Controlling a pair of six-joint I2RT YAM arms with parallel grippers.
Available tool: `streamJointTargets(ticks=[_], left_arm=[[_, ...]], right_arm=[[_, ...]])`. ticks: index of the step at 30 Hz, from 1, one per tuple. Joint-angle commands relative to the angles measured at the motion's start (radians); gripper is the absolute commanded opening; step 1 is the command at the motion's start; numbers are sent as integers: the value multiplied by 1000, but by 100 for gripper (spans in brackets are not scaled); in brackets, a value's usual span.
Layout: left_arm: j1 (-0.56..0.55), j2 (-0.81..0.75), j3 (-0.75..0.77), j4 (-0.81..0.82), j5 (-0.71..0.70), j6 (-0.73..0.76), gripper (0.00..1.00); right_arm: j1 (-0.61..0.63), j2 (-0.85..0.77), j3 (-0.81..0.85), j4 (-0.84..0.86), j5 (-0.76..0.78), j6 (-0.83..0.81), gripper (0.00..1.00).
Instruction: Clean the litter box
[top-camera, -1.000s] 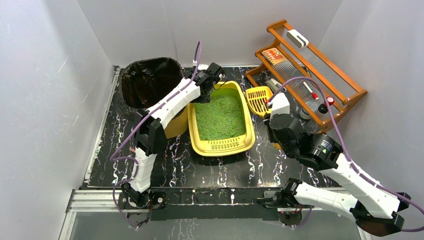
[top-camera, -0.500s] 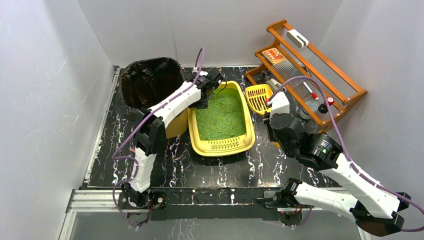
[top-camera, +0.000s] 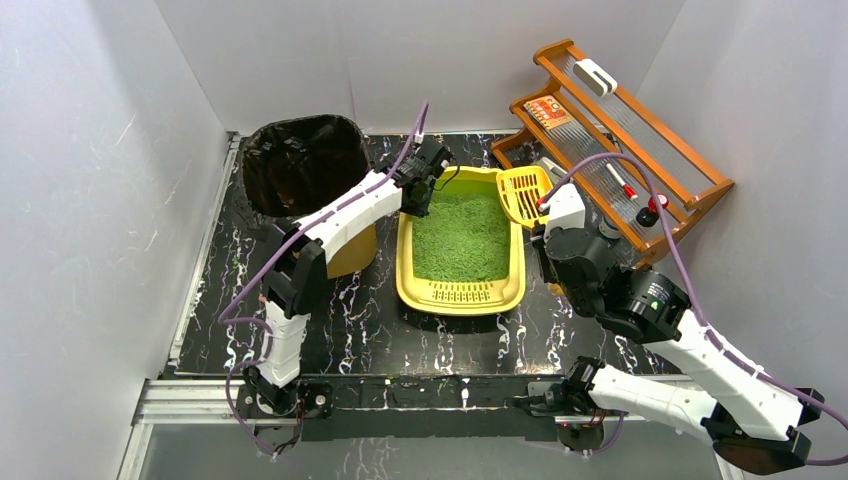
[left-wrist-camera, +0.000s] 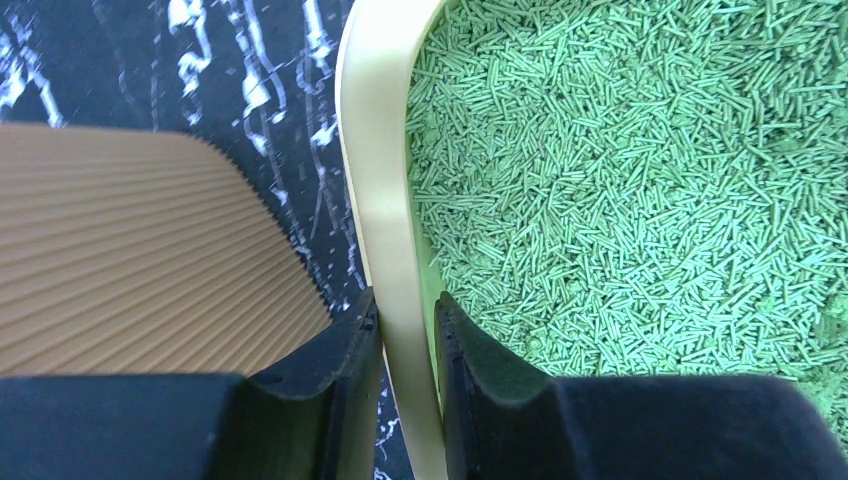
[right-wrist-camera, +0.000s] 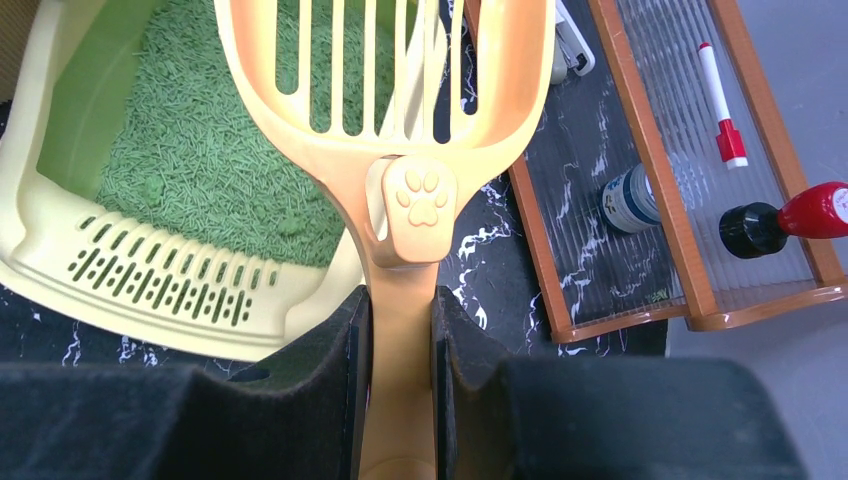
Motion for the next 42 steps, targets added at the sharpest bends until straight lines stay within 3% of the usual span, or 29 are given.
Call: streamJointTargets(ticks=[1, 16, 25, 35, 42], left_arm=[[-47, -53, -55, 108, 249, 151, 17], [-48, -150, -221, 135, 404, 483, 15], [-48, -212, -321, 268, 489, 660, 14], [-47, -151, -266, 319, 550, 636, 14], [-45, -105, -248, 419, 359, 535, 15]], right_arm=[[0, -17, 39, 47, 48, -4, 0], [-1, -34, 22, 50, 61, -10, 0], [0, -50, -1, 54, 40, 7, 0], [0, -62, -31, 66, 31, 14, 0], [-1, -13, -28, 94, -80, 57, 0]])
